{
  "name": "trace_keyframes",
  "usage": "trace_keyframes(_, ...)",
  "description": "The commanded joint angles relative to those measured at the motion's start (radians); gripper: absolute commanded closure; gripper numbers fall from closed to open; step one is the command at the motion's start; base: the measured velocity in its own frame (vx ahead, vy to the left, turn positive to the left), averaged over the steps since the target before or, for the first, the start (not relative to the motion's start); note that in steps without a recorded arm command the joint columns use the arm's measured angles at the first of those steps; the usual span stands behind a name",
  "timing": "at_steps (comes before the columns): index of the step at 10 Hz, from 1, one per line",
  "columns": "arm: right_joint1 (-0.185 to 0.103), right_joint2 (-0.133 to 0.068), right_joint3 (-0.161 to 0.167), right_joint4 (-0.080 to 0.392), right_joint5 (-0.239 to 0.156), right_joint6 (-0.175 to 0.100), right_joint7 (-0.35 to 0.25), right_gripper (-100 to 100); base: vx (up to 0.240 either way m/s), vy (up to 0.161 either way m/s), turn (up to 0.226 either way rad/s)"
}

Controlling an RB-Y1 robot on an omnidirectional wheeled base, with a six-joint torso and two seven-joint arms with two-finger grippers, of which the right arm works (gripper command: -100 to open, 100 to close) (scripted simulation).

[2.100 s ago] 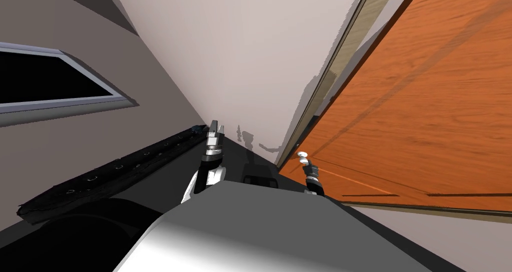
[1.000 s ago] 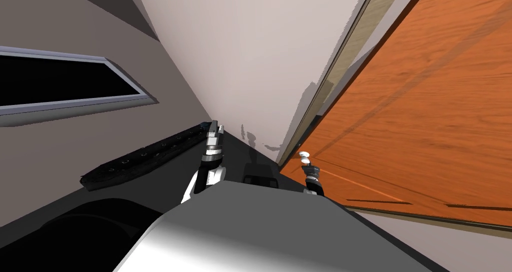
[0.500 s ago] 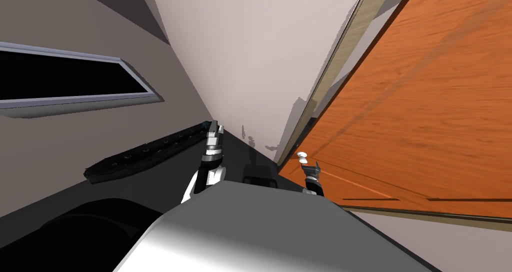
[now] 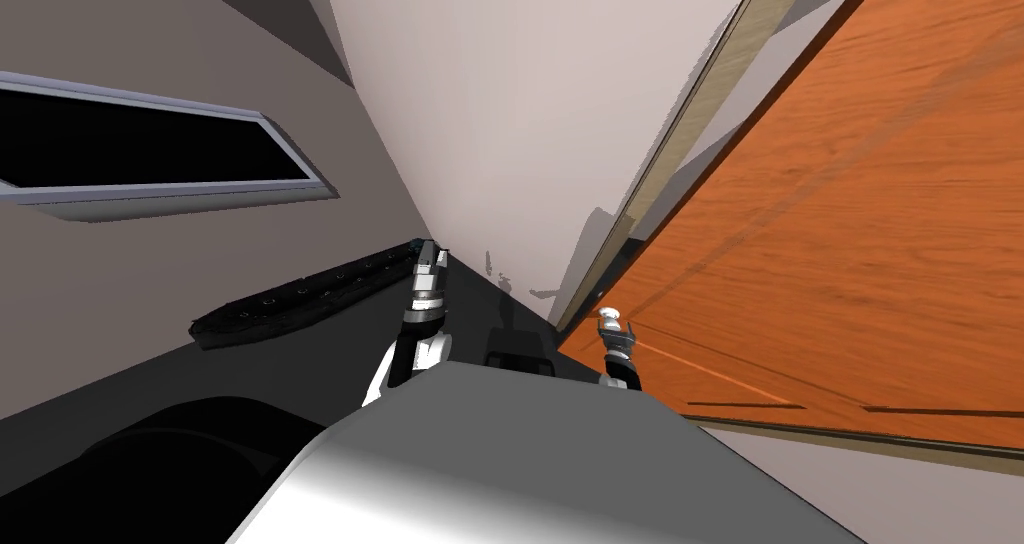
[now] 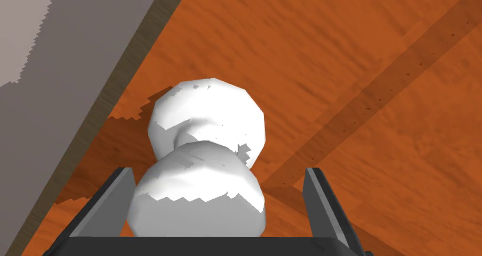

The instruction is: Pull the door open

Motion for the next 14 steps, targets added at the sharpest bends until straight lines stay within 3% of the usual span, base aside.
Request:
trace_keyframes(1, 0.001, 0.010, 0.008, -0.010, -0.020, -0.001, -0.049, -100, -0.084, -0.003, 0.053)
trace_keyframes(9, 0.011, 0.071, 0.051, -0.073, -0.132, 0.013, -0.287, -100, -0.102, -0.009, 0.054)
trace_keyframes(14, 0.015, 0.097, 0.069, -0.100, -0.182, 0.019, -0.393, -100, -0.087, -0.005, 0.036)
